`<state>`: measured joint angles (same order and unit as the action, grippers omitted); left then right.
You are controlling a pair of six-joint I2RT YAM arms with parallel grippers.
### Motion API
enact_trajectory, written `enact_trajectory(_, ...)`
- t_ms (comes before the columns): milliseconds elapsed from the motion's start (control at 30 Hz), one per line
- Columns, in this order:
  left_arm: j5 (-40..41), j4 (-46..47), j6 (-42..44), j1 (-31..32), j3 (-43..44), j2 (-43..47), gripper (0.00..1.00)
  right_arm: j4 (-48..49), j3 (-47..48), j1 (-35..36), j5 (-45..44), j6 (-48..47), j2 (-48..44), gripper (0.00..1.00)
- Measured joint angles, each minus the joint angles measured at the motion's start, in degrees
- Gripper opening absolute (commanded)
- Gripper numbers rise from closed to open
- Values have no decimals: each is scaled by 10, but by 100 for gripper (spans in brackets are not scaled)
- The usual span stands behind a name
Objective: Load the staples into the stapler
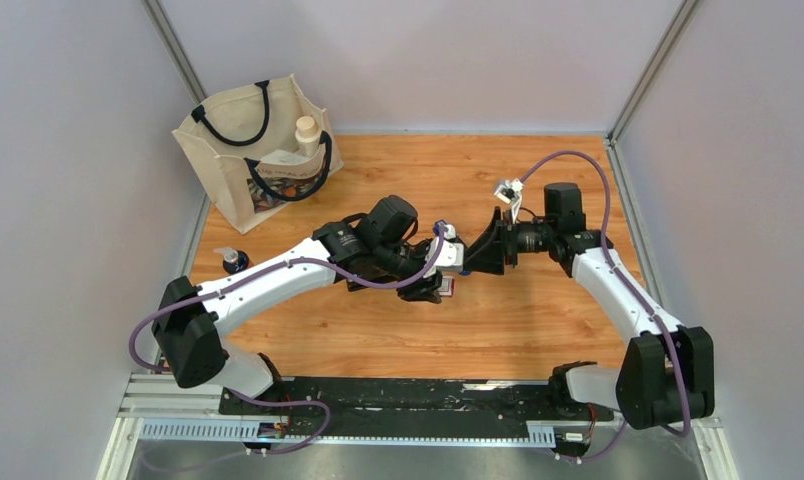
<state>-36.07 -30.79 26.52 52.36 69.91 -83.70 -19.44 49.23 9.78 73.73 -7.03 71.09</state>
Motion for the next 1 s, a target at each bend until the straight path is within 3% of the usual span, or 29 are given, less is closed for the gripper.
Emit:
enact_trajectory(300, 20, 11, -7, 0, 0, 0, 12, 3, 0, 20, 12, 28, 38, 52)
enact_trajectory(533, 33, 18, -11, 0, 0, -7, 12, 3, 0, 24, 42, 31, 38, 43)
enact_trajectory(1000, 49, 28, -22, 0, 0, -12, 12, -6, 0, 37, 53, 28, 38, 39)
